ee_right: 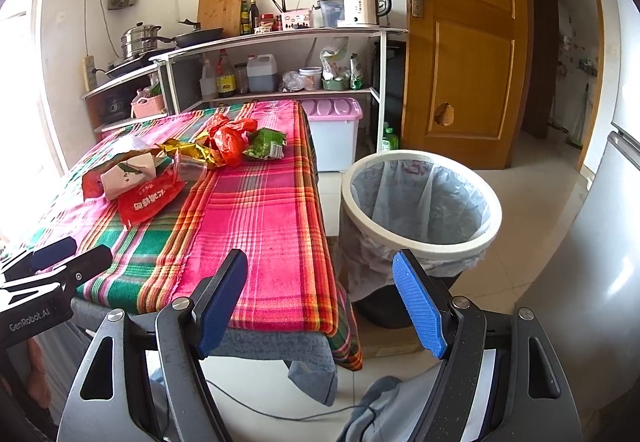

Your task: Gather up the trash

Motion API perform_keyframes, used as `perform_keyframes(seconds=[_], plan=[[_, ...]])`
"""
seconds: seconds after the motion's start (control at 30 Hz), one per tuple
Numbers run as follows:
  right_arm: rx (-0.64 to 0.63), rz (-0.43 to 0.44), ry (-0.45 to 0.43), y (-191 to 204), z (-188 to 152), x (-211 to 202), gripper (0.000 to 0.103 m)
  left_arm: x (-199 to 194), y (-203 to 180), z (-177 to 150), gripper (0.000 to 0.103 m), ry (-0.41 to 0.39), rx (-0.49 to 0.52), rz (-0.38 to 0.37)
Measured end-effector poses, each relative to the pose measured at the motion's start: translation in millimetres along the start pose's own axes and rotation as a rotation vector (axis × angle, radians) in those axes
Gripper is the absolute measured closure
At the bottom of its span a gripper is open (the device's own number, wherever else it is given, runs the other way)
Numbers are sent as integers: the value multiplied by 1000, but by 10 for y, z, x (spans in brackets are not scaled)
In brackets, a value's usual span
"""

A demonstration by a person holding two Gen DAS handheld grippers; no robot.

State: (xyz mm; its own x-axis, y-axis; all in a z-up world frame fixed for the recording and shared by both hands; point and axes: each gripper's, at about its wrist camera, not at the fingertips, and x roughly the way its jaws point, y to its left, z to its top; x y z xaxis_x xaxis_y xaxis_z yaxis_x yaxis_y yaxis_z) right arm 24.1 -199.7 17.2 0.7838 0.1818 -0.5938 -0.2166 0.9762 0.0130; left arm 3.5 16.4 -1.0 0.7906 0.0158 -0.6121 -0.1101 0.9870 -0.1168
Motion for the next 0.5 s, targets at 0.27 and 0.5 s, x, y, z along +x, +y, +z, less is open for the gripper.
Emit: perform_keyframes(seconds=[0.27,0.5], plan=[[-43,79,13,208,206,235,28,40,318,174,24,-41,-27,68],[-76,160,37,447,418,503,28,128,661,416,24,-89,-44,152]])
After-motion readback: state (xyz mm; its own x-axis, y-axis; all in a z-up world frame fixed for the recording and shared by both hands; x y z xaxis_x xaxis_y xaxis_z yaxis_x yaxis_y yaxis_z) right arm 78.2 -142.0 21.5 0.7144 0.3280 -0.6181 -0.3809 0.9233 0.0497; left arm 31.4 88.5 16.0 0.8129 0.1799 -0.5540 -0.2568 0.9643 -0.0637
